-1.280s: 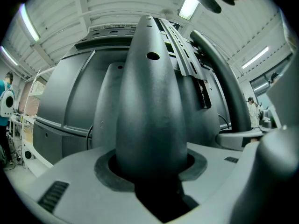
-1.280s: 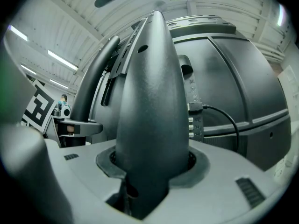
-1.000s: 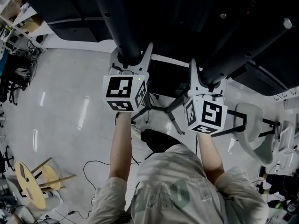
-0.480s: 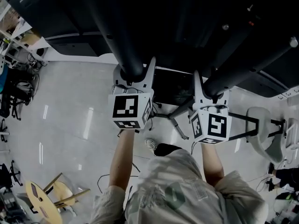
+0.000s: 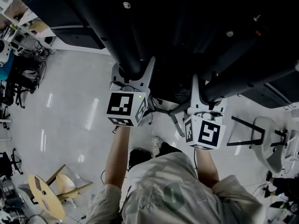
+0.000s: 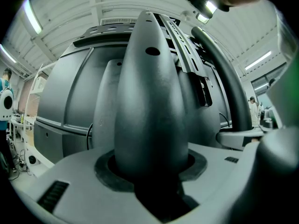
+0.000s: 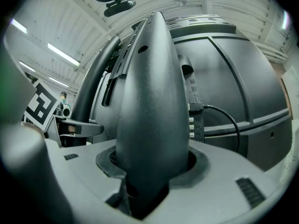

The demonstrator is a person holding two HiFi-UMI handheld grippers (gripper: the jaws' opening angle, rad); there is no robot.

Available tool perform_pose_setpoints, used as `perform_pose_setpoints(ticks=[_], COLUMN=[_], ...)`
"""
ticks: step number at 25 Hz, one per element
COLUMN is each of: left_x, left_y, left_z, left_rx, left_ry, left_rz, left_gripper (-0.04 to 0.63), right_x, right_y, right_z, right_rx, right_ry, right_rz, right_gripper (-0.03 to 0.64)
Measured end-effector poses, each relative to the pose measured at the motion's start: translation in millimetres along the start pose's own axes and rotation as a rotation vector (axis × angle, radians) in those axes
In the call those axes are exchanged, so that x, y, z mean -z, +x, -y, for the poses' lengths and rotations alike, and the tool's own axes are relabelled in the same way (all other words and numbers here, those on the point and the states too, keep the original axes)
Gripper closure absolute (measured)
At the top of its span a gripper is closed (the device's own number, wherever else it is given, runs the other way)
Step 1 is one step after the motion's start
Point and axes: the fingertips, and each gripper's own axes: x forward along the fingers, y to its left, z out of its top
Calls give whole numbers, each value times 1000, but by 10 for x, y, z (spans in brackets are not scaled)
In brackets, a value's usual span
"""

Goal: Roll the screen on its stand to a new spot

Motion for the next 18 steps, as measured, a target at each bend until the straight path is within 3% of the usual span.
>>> perform_pose_setpoints(ticks=[12, 18], left_x=[-6, -64], left_y=[-175, -209], left_z=[-1192, -1423], left_rx=[16, 19], left_ry=[-6, 8], left_rz=[22, 27], left_gripper=[380, 380], right_x=[18, 28], right_y=[490, 603], right_z=[-1099, -1316], right_rx=[1, 3], right_ry=[10, 18], right_rz=[-8, -14], right_gripper=[411, 411])
